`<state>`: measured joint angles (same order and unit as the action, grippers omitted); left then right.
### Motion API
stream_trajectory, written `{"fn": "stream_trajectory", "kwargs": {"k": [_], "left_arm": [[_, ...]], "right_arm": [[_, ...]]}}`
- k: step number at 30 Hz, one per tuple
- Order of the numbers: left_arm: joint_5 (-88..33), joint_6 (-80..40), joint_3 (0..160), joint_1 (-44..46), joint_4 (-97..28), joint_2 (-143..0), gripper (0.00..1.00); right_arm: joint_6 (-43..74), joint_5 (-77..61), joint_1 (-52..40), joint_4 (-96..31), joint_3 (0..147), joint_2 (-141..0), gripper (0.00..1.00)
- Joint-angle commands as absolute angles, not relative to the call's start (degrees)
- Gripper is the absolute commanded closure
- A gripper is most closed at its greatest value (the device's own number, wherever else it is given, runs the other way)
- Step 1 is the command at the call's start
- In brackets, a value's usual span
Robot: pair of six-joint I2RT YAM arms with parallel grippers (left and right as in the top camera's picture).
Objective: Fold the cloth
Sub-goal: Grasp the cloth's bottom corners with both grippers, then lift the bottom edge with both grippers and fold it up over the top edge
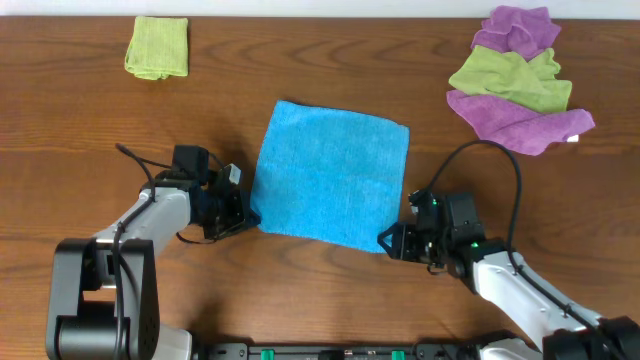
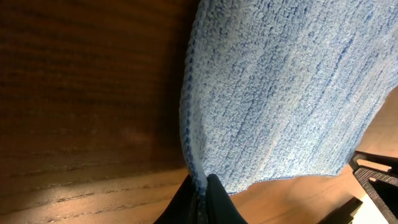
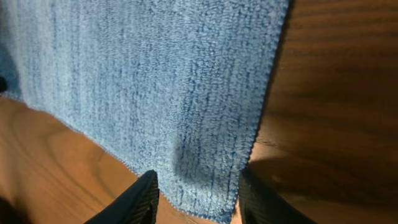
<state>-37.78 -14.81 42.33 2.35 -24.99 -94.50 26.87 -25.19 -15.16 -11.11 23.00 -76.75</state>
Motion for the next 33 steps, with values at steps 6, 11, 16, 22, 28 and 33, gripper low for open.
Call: {"fn": "stream_trajectory", "kwargs": {"k": [6, 11, 16, 22, 28, 33], "left_arm": [[-38.7, -15.1, 42.0, 2.3, -24.8, -95.3, 0.94], [-38.7, -15.1, 42.0, 2.3, -24.8, -95.3, 0.94], [-38.7, -15.1, 42.0, 2.3, -24.8, -95.3, 0.94], [-38.7, -15.1, 42.0, 2.3, -24.8, -95.3, 0.94], [-43.6, -15.7, 42.2, 2.3, -21.6, -95.1, 0.94], [-45.6, -17.4, 43.5, 2.3, -19.3, -94.4, 0.94]], "right_arm": [[31.7, -16.3, -17.3, -12.4, 20.4, -81.5, 0.67], [32.9, -16.3, -17.3, -10.6, 20.4, -83.9, 0.73], [33.4, -16.3, -17.3, -9.6, 20.4, -85.1, 0.84], [33.6, -16.3, -17.3, -9.4, 20.6, -85.1, 0.98], [32.1, -17.1, -17.3, -13.6, 24.8, -85.1, 0.99], [27.7, -13.4, -17.3, -25.2, 34.5, -85.0, 0.99]]}}
